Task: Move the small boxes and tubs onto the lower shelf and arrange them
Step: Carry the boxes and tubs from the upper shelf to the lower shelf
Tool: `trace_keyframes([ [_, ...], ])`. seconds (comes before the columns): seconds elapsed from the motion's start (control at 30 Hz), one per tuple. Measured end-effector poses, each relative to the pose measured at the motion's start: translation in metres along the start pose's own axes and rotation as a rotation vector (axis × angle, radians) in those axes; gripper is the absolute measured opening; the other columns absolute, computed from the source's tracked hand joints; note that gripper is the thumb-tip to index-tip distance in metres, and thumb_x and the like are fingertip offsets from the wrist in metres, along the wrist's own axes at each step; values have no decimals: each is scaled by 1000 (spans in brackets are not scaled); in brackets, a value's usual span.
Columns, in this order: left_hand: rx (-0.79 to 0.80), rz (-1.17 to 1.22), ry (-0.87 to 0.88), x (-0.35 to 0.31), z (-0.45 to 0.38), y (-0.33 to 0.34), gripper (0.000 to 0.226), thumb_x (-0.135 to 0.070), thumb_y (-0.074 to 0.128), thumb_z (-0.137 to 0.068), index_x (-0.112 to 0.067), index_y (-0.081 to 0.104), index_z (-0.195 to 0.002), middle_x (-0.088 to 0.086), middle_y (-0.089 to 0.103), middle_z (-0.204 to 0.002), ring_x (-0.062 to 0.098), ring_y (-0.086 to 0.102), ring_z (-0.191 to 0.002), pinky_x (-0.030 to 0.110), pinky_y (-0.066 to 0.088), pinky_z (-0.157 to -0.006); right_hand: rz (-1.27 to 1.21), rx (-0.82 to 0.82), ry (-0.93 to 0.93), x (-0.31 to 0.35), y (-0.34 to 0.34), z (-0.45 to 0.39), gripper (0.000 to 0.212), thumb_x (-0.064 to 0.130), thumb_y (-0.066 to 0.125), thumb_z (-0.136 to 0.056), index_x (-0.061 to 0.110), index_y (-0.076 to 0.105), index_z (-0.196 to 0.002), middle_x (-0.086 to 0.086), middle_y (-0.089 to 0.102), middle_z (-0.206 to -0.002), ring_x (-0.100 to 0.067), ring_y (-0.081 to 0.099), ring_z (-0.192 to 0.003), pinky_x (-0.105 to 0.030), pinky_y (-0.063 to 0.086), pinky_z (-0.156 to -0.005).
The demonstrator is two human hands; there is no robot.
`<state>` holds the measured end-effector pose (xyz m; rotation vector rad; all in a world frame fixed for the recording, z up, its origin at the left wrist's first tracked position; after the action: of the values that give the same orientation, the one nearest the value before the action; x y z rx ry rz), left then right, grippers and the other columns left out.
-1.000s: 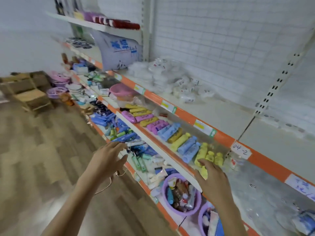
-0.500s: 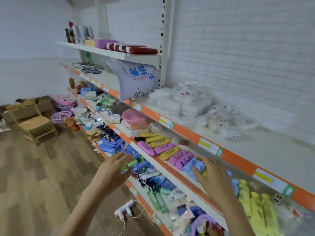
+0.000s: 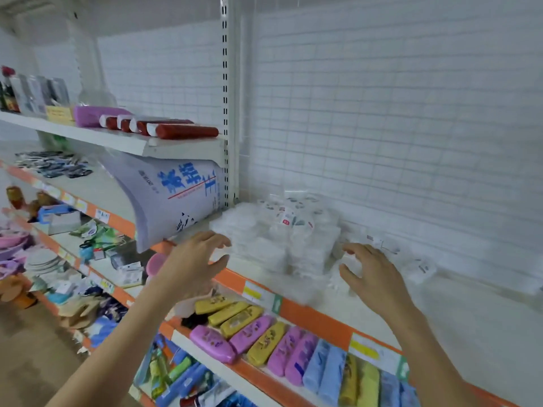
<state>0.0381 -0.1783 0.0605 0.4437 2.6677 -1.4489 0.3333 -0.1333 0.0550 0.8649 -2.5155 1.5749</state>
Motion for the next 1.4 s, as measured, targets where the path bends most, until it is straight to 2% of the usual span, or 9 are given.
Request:
trace_keyframes([
  [0.17, 51, 56, 74, 13, -103, 38, 26, -31, 56, -89, -22, 58, -113, -7, 57, -106, 12, 56, -97, 27, 48, -78, -73, 6, 10, -10, 21, -88, 35, 30, 56, -88, 21, 53, -123, 3, 56, -120, -15, 51, -112, -29, 42, -87],
  [0.3, 165, 83, 102, 24, -169, 80, 29, -33, 55, -89, -22, 56, -117, -6, 57, -111, 12, 54, -100, 27, 46, -84, -111, 89, 45, -15, 58, -152, 31, 32, 56, -89, 23, 54, -118, 3, 57, -115, -13, 53, -105, -25, 39, -79],
  [0.47, 346, 199, 31, 52, -214, 134, 40, -30, 61, -87, -17, 51, -124, 1, 53, -119, 14, 51, -107, 19, 34, -81, -128, 125, 114, -13, 97, -203, 28, 35, 56, -89, 22, 58, -113, 2, 57, -115, -14, 54, -103, -25, 40, -82],
  [0.6, 500, 285, 34, 64, -232, 168, 59, -24, 68, -81, -18, 42, -134, 1, 40, -137, 17, 43, -121, 24, 34, -94, -144, 184, 292, -24, 117, -226, 43, 52, 59, -82, 23, 57, -114, 1, 56, -120, -16, 53, -107, -30, 42, -87],
  [0.73, 636, 381, 75, 66, -244, 187, 52, -5, 57, -80, -18, 48, -129, -1, 35, -144, 16, 34, -130, 24, 34, -98, -57, 301, 445, -27, 130, -234, 60, 64, 61, -73, 24, 51, -118, 3, 54, -113, -19, 52, -108, -32, 42, -87],
  [0.87, 663, 365, 128, 64, -257, 194, 39, -26, 56, -88, -17, 52, -126, 3, 44, -135, 20, 38, -127, 27, 31, -102, 12, 363, 491, -23, 136, -241, 64, 55, 71, -69, 23, 47, -119, 1, 53, -115, -20, 52, -106, -34, 43, -91],
  [1.03, 604, 204, 25, 62, -251, 213, 79, -67, 62, -69, -22, 38, -129, 11, 28, -128, 28, 25, -124, 40, 31, -104, -8, 324, 545, -22, 141, -242, 65, 36, 75, -73, 14, 46, -127, -6, 51, -127, -22, 51, -112, -33, 43, -95],
  [1.23, 546, 300, -100, 72, -253, 214, 97, -42, 72, -74, -9, 12, -142, 19, 20, -140, 35, 29, -129, 38, 34, -101, -7, 259, 516, -22, 129, -239, 68, 24, 73, -75, 11, 42, -134, -7, 43, -134, -24, 41, -123, -34, 39, -100],
  [1.4, 627, 159, -98, 106, -257, 217, 80, -53, 68, -69, -13, 42, -133, 7, 50, -125, 23, 53, -110, 32, 45, -91, 93, 267, 456, -21, 114, -229, 67, 24, 70, -77, 21, 37, -136, -9, 33, -133, -27, 30, -125, -36, 33, -99],
])
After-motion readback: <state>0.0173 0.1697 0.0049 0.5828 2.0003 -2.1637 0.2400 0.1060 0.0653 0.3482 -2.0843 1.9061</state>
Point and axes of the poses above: each hand's wrist, its own z-axis away from the middle knuckle, its own y-axis out of the palm, x = y × z, the point moved 8 cm from there along -z, towards the middle knuckle
